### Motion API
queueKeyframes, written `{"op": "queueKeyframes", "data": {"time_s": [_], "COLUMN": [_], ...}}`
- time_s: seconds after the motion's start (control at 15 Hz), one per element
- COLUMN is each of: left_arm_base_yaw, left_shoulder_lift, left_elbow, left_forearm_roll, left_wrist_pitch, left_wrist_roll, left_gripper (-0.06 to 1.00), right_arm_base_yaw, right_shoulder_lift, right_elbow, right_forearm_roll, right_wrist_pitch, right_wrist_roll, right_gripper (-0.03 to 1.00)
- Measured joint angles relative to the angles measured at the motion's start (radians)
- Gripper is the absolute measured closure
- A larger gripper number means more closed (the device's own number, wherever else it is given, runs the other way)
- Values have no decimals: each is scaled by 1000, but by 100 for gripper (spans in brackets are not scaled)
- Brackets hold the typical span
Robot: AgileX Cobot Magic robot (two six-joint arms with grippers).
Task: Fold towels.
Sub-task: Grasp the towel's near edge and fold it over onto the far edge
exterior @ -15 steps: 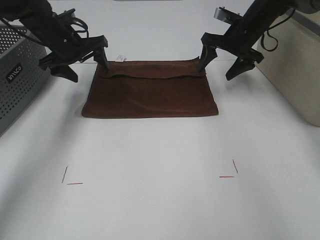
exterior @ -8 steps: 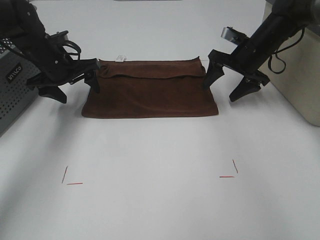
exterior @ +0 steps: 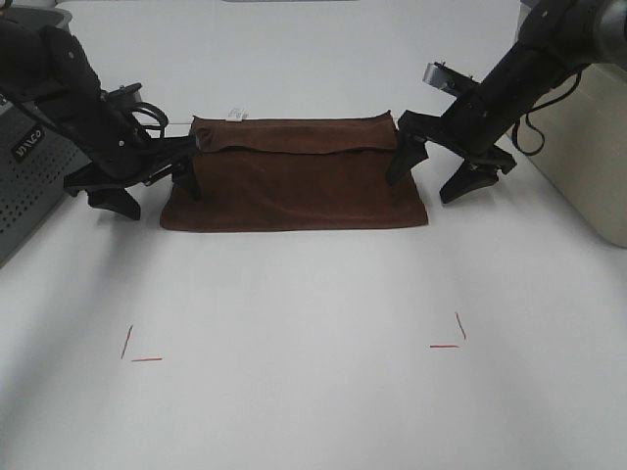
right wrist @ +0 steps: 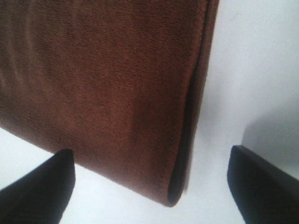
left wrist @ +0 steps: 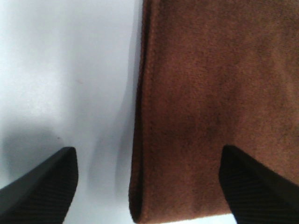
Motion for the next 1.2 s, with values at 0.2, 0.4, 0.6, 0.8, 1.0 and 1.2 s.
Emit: {"op": "queueKeyframes", "data": {"time_s": [0.2,0.4,0.6,0.8,1.0,1.2], "left_arm_base_yaw": [0,0,0,0,-2,-26], "left_shoulder_lift": [16,43,67,67,24,-80], "left_elbow": [-2,-16,-32,-37,-14,134], "left_forearm_roll": [-126,-199,-215,-206,-137,-122], "left_wrist_pitch": [-41,-57,-50,-35,25,29], "left_wrist_roll": [90,147,147,147,147,147], "left_gripper": [23,33,75,93,93,93], "right_arm_base_yaw": [0,0,0,0,0,0], "right_shoulder_lift": [30,54,74,77,31,-80], "right_elbow": [0,-3,-3,-3,74,294], "right_forearm_roll": [27,108,114,88,79,74], "right_wrist_pitch": [-26,-32,-35,-32,-43,-100], "right_wrist_roll": [-12,-47,-50,-2,11,2], "right_gripper": [16,32,72,97,97,97]}}
